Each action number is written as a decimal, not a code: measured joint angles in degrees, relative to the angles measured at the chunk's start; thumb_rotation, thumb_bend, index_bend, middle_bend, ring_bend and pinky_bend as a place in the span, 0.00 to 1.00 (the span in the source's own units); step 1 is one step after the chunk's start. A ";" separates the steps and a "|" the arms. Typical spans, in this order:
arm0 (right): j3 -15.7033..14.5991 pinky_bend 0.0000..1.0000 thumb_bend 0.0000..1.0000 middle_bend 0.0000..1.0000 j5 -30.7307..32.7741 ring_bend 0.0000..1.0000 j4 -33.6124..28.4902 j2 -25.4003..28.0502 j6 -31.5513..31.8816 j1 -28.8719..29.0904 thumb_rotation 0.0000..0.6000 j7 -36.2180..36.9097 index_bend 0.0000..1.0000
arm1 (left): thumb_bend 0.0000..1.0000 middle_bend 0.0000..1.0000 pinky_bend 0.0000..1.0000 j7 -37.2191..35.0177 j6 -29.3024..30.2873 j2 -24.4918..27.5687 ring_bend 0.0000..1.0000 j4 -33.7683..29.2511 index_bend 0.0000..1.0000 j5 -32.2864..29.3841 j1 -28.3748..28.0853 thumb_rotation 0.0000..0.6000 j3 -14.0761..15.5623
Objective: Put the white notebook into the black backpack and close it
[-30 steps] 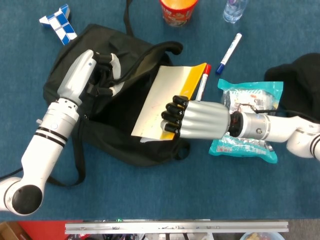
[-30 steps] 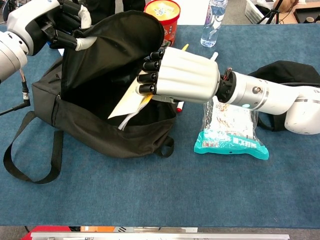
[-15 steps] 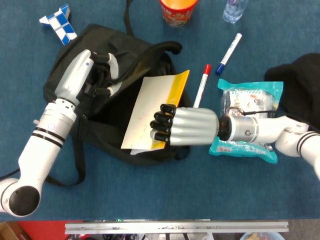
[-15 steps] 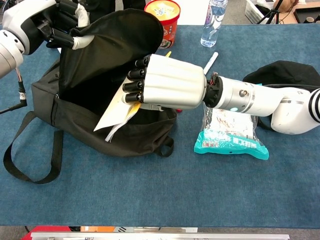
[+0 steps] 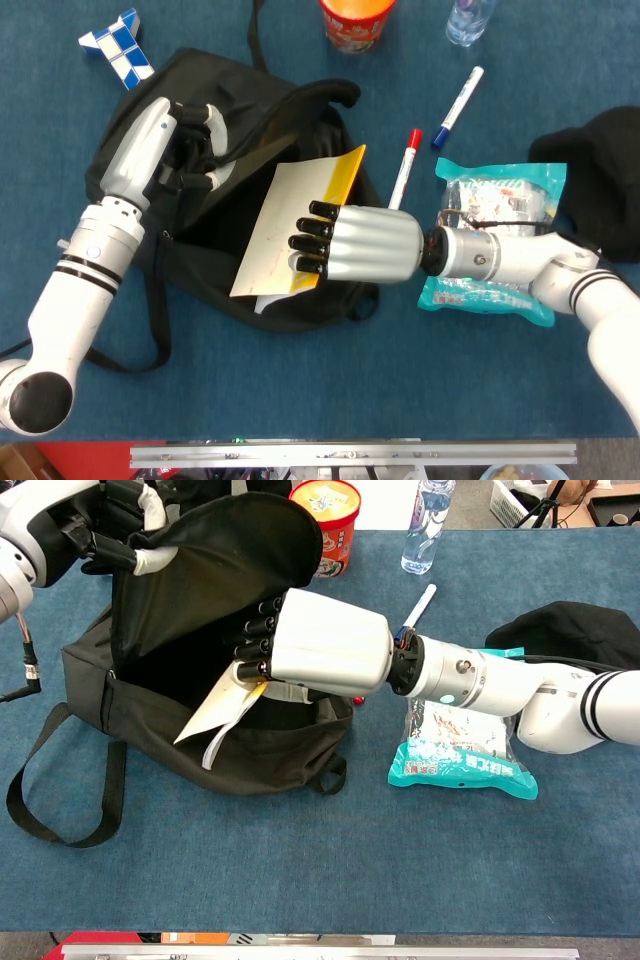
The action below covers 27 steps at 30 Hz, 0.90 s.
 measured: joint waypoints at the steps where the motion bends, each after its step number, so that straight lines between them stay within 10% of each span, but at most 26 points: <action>1: -0.19 0.66 0.51 0.70 0.23 0.57 0.29 -0.21 -0.05 -0.09 1.00 0.35 0.90 | 0.38 0.85 1.00 0.03 0.00 0.04 0.80 -0.05 0.73 -0.06 -0.03 1.00 -0.01; 17: -2.31 0.66 0.49 0.65 4.43 0.54 0.46 -0.52 -4.34 -3.80 1.00 5.65 0.89 | 0.38 0.85 1.00 -0.04 -0.50 1.67 0.80 -1.43 0.73 -1.11 -0.19 1.00 0.20; 27: -3.76 0.63 0.42 0.58 5.90 0.50 -6.75 4.34 -9.15 -5.87 1.00 4.95 0.62 | 0.38 0.85 1.00 -0.90 -1.26 2.67 0.80 -1.48 0.73 -1.17 -0.05 1.00 0.49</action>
